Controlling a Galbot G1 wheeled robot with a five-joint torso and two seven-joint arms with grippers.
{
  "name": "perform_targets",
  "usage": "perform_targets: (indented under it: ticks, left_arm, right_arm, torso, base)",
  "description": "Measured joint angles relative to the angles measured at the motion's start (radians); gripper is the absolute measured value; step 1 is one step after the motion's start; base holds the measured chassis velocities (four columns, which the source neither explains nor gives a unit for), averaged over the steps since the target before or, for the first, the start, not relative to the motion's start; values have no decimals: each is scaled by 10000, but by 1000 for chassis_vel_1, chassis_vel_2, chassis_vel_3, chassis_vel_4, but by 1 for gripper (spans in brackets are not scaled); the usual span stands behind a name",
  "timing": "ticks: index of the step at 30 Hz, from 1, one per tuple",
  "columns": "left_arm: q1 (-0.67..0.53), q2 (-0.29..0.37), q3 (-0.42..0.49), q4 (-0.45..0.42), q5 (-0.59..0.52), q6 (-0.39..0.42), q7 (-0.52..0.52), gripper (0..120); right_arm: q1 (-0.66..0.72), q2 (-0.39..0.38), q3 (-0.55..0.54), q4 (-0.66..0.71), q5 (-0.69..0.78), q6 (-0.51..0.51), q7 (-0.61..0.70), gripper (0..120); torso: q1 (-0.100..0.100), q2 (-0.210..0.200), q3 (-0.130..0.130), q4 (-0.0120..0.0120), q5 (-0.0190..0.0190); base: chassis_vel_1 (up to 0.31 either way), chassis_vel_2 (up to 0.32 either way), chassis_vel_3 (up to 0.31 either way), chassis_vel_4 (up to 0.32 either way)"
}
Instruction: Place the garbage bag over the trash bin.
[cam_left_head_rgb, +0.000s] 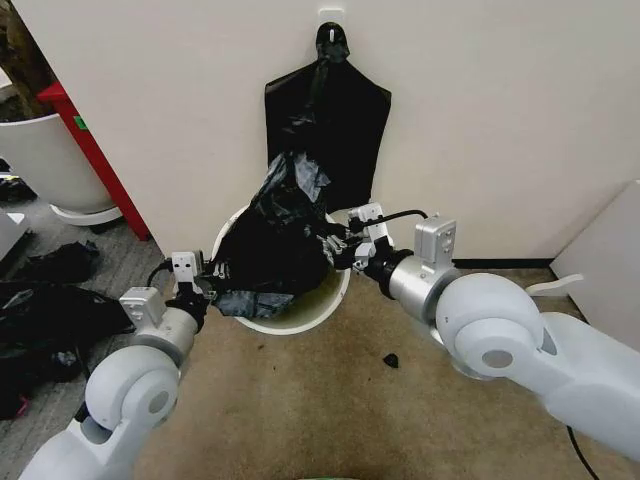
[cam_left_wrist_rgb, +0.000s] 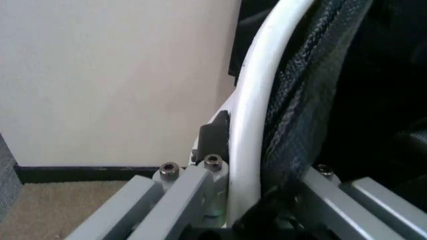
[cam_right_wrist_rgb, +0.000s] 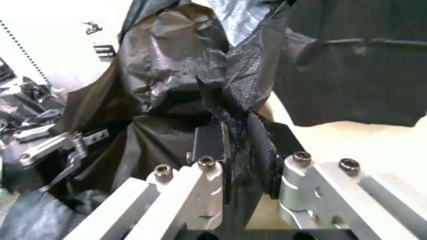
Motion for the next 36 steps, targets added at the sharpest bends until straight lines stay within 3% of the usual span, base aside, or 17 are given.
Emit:
perform_targets:
  ticks: [20, 26, 33, 36]
  left_arm:
    - [292, -96, -100, -103, 273, -227, 146, 1]
    - [307, -88, -143, -67, 203, -235, 131, 1]
    - [43, -32, -259, 41, -1382, 43, -472, 1]
    - [-102, -25, -271, 99, -1973, 203, -741, 1]
  right_arm:
    - [175, -346, 198, -181, -103, 81, -20, 11]
    - [220, -363, 391, 70, 636, 251, 46, 11]
    - [-194, -775, 971, 361, 1631, 492, -430, 16]
    - [-328, -828, 1049, 552, 1937, 809, -492, 30]
  torso:
    - [0, 0, 0, 0, 0]
    - [0, 0, -1, 0, 0]
    - [0, 0, 0, 0, 0]
    - [0, 0, 0, -1, 0]
  base:
    - [0, 0, 0, 0]
    - [0, 0, 0, 0]
    - [0, 0, 0, 0]
    - [0, 0, 0, 0]
